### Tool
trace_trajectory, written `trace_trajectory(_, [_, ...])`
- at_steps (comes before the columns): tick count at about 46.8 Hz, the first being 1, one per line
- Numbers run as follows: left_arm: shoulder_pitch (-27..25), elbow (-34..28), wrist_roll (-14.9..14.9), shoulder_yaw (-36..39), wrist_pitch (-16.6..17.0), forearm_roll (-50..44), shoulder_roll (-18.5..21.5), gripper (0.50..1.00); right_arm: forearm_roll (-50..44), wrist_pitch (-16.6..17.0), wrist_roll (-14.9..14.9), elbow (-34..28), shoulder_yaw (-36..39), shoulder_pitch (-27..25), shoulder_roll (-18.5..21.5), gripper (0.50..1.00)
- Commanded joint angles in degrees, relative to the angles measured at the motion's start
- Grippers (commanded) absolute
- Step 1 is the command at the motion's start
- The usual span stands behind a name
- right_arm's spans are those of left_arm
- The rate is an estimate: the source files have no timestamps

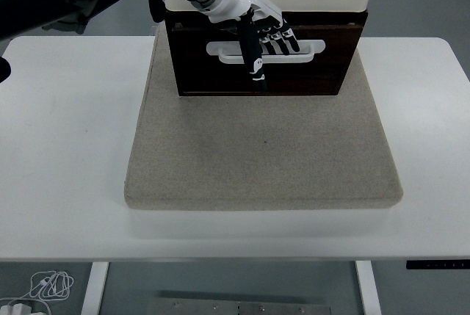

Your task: Open the drawer under the combination cabinet

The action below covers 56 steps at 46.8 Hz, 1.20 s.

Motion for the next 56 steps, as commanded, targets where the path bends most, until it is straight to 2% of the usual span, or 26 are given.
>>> trace_trajectory(1, [0.08, -0.09, 0.0, 0.0, -0.38, -0.09, 0.08, 1.0, 0.0, 0.0, -0.02, 0.0, 0.0, 0.0, 0.0, 0.926])
trace_trajectory(14, [0.0, -0.09, 0.0, -0.18, -1.98, -0.44, 0.61, 1.0, 0.0, 0.0, 0.06, 0.0, 0.0, 0.0, 0.0, 0.926])
trace_trajectory(39, [-0.09, -2.55, 0.0, -1.41, -1.98, -0.96, 1.66, 1.0, 0.0, 0.0, 0.06, 0.0, 0.0, 0.0, 0.0, 0.926])
trace_trajectory(56, [-0.09, -2.03, 0.09, -2.2, -1.98, -0.88, 1.75, 1.0, 0.0, 0.0, -0.02, 0.0, 0.0, 0.0, 0.0, 0.926])
